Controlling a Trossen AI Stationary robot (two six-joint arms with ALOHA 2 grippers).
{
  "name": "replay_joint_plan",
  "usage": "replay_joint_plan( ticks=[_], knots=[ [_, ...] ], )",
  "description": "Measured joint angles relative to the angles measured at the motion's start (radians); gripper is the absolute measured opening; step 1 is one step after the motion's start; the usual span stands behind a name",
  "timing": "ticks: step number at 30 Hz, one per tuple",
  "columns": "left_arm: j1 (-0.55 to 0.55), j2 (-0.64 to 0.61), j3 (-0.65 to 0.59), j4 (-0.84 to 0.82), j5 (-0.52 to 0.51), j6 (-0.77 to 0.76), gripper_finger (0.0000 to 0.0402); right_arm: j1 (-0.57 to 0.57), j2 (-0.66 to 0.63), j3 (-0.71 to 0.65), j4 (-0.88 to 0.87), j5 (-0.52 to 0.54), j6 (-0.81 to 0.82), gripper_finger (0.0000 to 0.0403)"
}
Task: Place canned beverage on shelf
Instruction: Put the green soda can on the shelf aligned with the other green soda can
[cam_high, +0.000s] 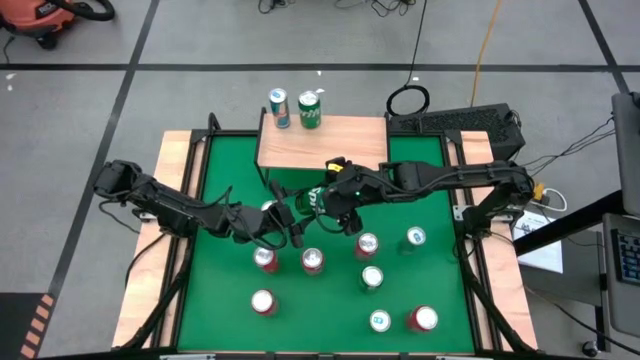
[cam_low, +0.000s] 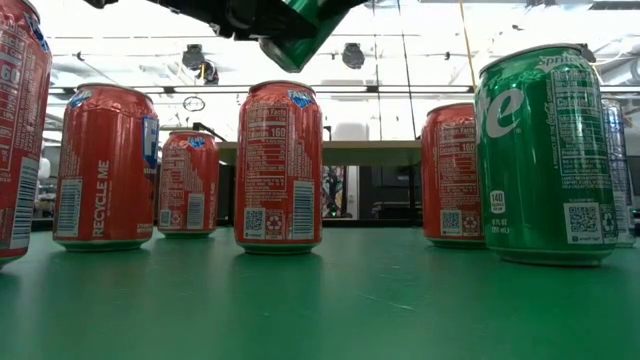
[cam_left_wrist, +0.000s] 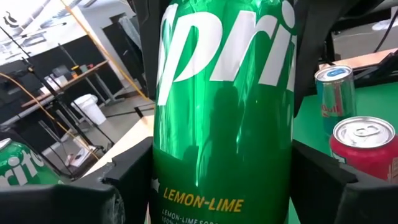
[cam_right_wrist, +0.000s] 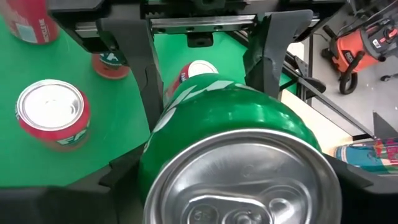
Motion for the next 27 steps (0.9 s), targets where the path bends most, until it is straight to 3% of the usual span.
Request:
replay_joint_plan(
  ticks=[8,18,22,27],
  knots=[
    [-0.019,0.004,-0.002,-0.022,-0.06,0.031,0.0285,0.0,-0.005,0.004,0.009,0.002,0.174,0.0356],
    [-0.09,0.003,-0.002,0.008,-0.227,0.107,0.0285,0.0,-0.01,-0.028,-0.036,0.003,0.394,0.0365],
    [-0.121,0.002,-0.002,0.045,-0.335,0.143,0.0285,-0.001,-0.014,-0.117,0.109,0.003,0.431,0.0365],
    [-0.154,0.002,-0.001,0.189,-0.465,0.215,0.0285,-0.001,-0.016,-0.26,0.412,0.004,0.445,0.036]
  ],
)
